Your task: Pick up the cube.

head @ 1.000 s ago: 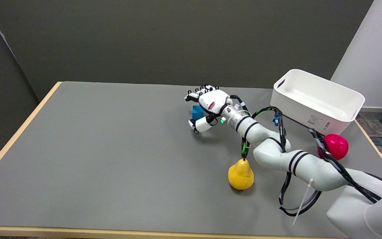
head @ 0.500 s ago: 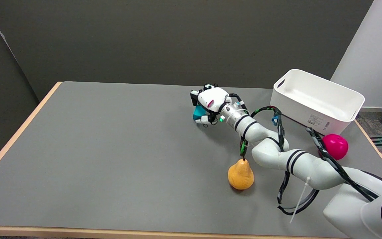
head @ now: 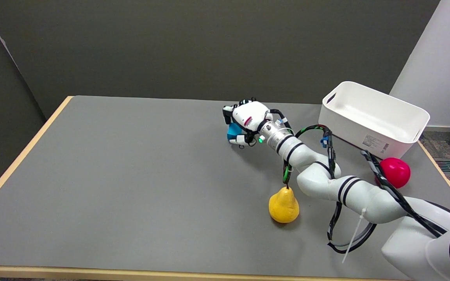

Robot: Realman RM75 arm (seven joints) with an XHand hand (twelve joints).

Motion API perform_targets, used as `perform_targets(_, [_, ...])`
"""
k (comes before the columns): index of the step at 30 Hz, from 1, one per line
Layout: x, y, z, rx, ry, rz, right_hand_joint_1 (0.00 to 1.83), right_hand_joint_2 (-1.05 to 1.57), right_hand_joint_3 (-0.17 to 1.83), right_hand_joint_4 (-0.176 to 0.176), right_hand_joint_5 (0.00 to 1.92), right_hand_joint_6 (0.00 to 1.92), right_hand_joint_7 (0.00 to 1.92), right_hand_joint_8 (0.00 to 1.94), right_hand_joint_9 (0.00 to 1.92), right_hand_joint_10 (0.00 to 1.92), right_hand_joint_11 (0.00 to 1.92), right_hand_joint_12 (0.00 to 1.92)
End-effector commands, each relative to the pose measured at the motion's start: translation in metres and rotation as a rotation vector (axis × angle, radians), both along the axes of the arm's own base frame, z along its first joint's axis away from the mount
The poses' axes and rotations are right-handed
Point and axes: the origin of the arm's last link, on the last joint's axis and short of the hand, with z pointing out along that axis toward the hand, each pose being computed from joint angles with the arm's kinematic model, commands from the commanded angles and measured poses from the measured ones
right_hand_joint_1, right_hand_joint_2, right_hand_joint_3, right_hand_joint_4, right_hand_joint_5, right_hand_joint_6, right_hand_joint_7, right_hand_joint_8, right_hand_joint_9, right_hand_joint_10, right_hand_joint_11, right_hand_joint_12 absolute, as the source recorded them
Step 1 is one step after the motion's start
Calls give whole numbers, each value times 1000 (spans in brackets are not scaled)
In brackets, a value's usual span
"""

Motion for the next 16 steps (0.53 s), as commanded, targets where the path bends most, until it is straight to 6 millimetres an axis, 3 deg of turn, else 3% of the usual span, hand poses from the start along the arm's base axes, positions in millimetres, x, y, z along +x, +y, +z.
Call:
perform_targets(1, [84, 9, 23, 11, 64, 246, 1167, 984, 548, -37, 659, 1529, 869, 1403, 807, 1452, 436, 1515])
perform_targets(8, [152, 38, 66, -85, 225, 411, 1173, 965, 568, -40, 670, 1518, 888, 1376, 816, 1455, 474, 1551])
perform_targets(16, [170, 65, 147, -331, 437, 360, 1174, 961, 577, -41, 672, 1515, 889, 1378, 817, 1458, 486, 1560])
